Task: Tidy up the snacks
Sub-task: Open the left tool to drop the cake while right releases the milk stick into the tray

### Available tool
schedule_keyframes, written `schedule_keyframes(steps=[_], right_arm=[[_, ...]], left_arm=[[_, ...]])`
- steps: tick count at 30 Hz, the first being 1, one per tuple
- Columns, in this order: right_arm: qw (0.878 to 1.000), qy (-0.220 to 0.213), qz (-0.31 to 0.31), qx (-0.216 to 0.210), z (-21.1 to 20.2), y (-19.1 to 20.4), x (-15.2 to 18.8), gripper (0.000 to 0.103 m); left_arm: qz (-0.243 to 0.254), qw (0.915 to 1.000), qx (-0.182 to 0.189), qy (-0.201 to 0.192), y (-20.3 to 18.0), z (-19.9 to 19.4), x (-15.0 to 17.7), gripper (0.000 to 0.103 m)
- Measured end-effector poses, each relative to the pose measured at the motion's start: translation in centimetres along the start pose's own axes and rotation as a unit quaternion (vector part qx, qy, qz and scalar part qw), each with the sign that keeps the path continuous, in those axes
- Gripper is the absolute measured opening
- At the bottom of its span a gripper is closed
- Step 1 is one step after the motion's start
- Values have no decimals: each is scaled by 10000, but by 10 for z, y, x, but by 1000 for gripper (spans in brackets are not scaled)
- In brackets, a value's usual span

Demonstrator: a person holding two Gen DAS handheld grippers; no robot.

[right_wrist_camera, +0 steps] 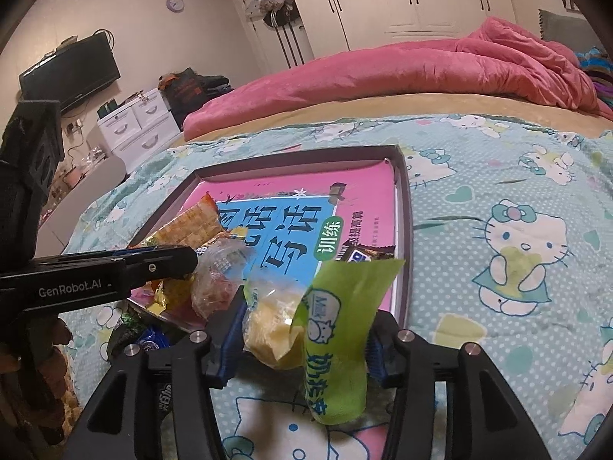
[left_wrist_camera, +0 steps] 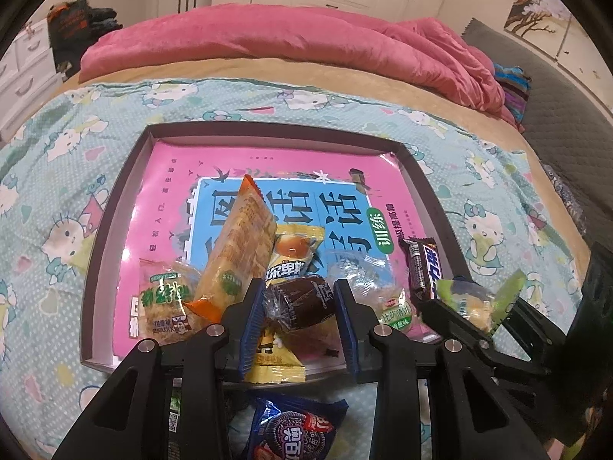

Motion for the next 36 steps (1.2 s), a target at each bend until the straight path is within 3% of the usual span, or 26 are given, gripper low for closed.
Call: schedule_keyframes(steps=[3,7,17,22,36], right_arm=[[10000,-66,43,16,-4,-3,-2,53],[9999,-107,102,55,-6,-6,-3,56],[9996,-271,59,101,-14,-6,-8,62],[9991,-415,33,73,-22,-4,-12,71],[9977,-638,-212,18,-39,10,-15,71]], left_arm=[[-32,10000,-6,20,2,1,1,40],[-80,10000,26,42,3,0,3,51],[5,9999,93,-96,-3,-15,0,61],[16,9998,78,-173,-2,-26,-1,70],[-27,9996,53,-277,12,-52,8,75]])
Point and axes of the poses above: each gripper's, at about its wrist camera, not at the fingertips, and z roughly the way its jaws point, y to its left, x to its underside, the point moved 10 cm from there along z, roughly the way its jaws point, and after that the axes turned 3 degrees about z, right-handed, at the moved point
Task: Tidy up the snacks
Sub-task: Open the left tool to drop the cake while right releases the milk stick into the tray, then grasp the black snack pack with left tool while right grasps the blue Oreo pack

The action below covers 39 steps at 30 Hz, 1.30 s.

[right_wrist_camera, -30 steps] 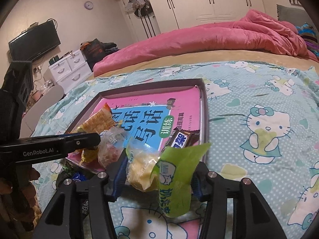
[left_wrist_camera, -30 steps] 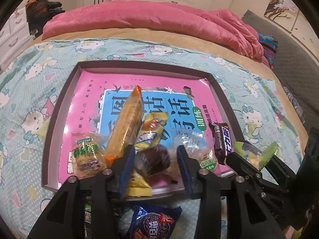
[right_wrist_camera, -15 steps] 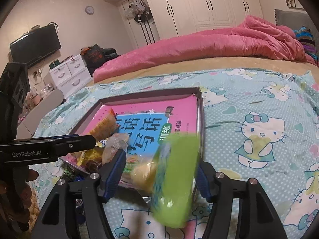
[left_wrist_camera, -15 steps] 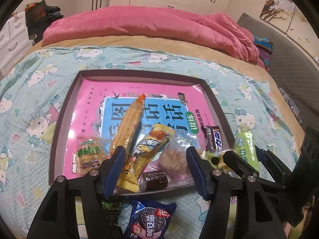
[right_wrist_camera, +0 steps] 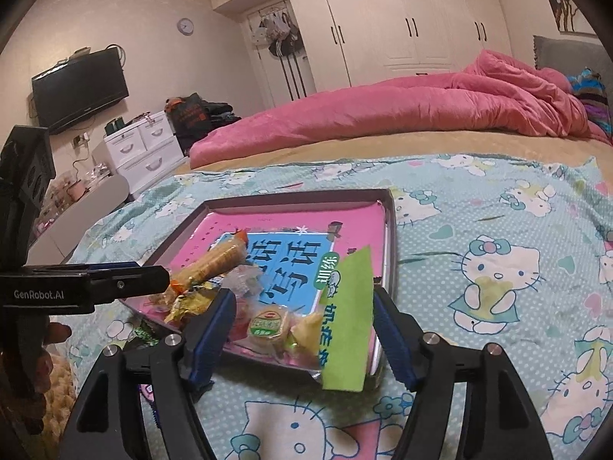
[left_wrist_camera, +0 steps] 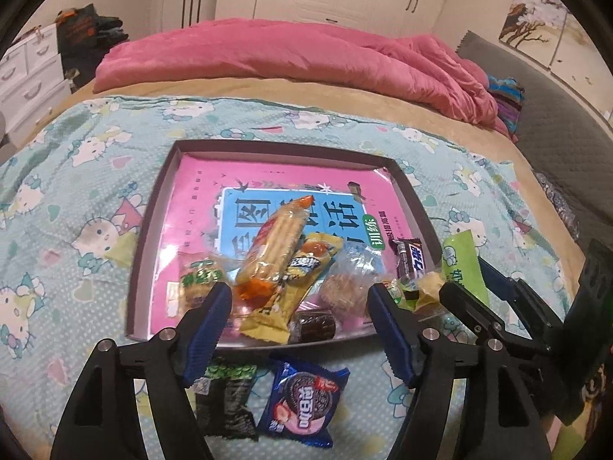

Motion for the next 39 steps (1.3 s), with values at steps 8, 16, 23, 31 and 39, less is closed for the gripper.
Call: schedule_keyframes(steps=[8,16,23,31,39], right_arm=[[9993,-37,-362,-127,-7,24,4,72],[9965,7,-780,-297,-10,50,13,75],[9922,149,-1178,-372,-7,75,26,76],[9881,18,-1539,23,-10,78,29,76],[9748,127,-2187,-431,-14,120,46,82]], left_arm=[[-126,9999,-95,21,22,-16,10,75],[-237,9993,-226,161,48,-21,27,76],[-310,9984,-359,299,67,-19,45,76],[-326,9983,-330,360,73,-19,52,76],[-265,9975,-310,582,74,-12,68,76]])
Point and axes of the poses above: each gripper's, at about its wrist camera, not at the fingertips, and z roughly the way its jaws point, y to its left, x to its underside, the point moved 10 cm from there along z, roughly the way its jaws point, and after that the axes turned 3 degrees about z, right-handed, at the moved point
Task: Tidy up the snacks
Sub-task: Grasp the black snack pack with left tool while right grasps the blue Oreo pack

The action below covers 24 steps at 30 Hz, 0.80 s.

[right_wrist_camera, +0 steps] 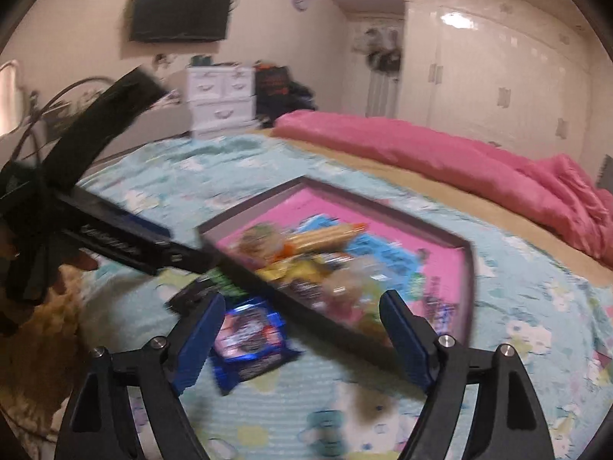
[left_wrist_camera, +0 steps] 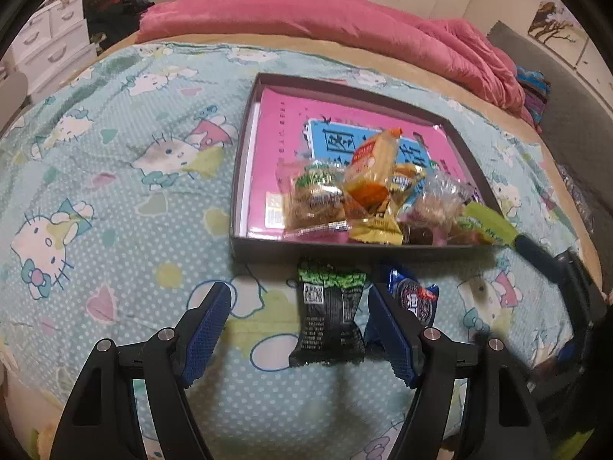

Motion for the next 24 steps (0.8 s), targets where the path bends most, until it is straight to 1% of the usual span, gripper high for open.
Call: schedule_keyframes(steps=[2,4,6,9,15,21,24], right_arm=[[9996,167,-126,-212,8,14,6,82],[9985,338,-256,-336,15,24,13,82],[9974,501,-356,-365,22,32,21,82],[9962,734,-394,-256,34,33,33,82],[9952,897,-218,-332,49,28,40,82],[9922,1087,-498,-347,66,39,48,82],[9916,1136,-524,-327,73,40,50,82]], left_arm=[[34,10000,5,32,-1,2,2,76],[39,10000,13,49,-1,3,3,76],[28,10000,29,77,-1,5,5,76],[27,9999,35,118,0,9,7,76],[20,9998,83,206,-1,17,12,76],[71,9995,87,304,-4,25,17,76],[96,9994,73,331,-5,27,19,76]])
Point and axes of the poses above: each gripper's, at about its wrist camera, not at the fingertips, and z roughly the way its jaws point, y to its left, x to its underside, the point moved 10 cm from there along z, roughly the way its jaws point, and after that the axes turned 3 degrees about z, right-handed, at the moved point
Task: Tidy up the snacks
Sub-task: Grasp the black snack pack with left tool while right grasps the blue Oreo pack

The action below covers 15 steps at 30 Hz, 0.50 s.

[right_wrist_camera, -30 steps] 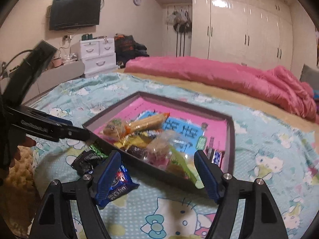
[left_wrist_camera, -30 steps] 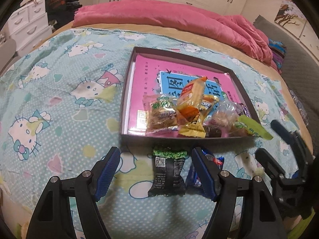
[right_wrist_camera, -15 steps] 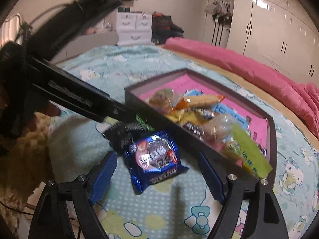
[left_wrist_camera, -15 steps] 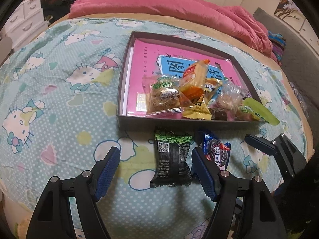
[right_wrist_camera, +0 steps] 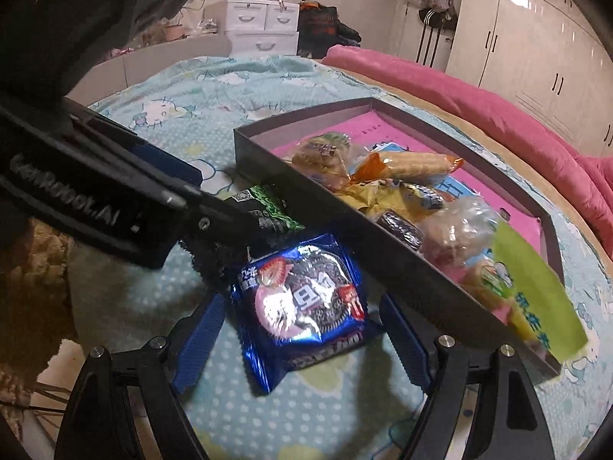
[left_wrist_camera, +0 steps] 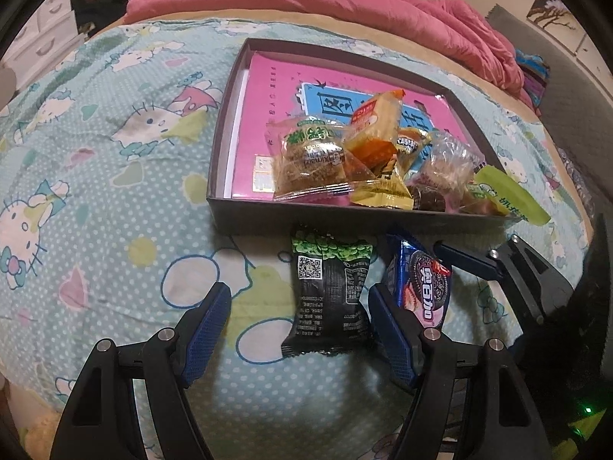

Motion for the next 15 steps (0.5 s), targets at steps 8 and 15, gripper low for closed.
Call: schedule_keyframes(steps=[8,15], right_arm=[[9996,159,198,-156,10,-6,3,76],[9991,228,346,-126,3,-10,7,64]], left_arm=[[-31,10000,-4,70,-3,6,1,76],[-54,9999,-71,78,-3,12,3,75]])
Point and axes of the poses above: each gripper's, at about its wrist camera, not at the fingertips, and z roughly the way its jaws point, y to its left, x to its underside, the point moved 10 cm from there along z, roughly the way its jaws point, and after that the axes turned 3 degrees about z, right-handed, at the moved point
